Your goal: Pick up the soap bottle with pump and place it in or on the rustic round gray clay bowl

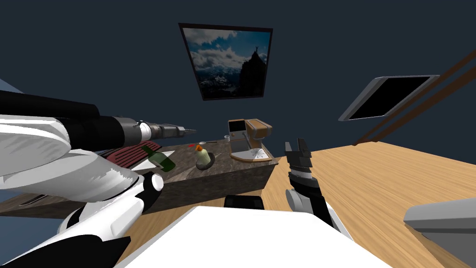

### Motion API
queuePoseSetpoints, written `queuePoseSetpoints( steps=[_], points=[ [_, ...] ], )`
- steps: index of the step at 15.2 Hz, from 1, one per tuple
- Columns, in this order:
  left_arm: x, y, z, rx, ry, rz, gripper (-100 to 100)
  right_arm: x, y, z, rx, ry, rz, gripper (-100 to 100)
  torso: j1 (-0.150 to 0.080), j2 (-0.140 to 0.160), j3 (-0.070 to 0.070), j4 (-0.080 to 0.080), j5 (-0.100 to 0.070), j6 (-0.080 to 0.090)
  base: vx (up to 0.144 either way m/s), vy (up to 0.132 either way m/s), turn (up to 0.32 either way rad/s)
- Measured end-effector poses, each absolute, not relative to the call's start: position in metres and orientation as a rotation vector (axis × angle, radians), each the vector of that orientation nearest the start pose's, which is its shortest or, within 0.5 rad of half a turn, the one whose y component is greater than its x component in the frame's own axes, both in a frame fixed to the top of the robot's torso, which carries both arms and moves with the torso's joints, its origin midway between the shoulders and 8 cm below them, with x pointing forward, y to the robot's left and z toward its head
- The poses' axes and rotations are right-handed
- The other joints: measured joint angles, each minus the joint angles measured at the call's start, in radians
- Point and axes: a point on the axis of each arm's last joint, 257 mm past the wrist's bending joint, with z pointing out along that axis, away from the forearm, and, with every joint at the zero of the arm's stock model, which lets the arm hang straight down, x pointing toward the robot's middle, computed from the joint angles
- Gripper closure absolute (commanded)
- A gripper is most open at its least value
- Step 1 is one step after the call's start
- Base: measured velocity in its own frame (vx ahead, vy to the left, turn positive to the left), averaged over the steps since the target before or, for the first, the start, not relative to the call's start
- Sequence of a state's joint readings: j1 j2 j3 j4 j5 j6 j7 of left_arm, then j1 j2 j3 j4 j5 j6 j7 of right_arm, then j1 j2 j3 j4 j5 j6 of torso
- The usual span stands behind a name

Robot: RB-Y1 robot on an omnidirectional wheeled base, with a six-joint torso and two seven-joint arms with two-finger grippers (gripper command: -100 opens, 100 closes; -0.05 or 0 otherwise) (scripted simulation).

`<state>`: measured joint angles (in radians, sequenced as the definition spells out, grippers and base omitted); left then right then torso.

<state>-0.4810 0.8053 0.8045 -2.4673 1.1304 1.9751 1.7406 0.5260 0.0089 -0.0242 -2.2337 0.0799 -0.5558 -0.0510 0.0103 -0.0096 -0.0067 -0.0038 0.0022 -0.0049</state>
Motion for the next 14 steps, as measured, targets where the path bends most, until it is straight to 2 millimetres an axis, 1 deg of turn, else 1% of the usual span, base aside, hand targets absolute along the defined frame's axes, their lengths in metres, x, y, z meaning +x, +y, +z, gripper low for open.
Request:
queuePoseSetpoints(
  steps=[9, 14],
  points=[
    [0.364, 0.345, 0.117, -2.589, 0.345, -1.698, -100, 0.342, -0.281, 0.006, 0.641, 0.651, 1.266, 0, 0.0, 0.0, 0.0, 0.0, 0.0, 0.0, 0.001, -0.012, 0.002],
    [0.364, 0.345, 0.118, -2.59, 0.342, -1.7, -100, 0.342, -0.281, 0.006, 0.641, 0.651, 1.266, 0, 0.001, 0.0, 0.0, 0.0, 0.001, 0.0, 0.0, 0.0, 0.0]
  ],
)
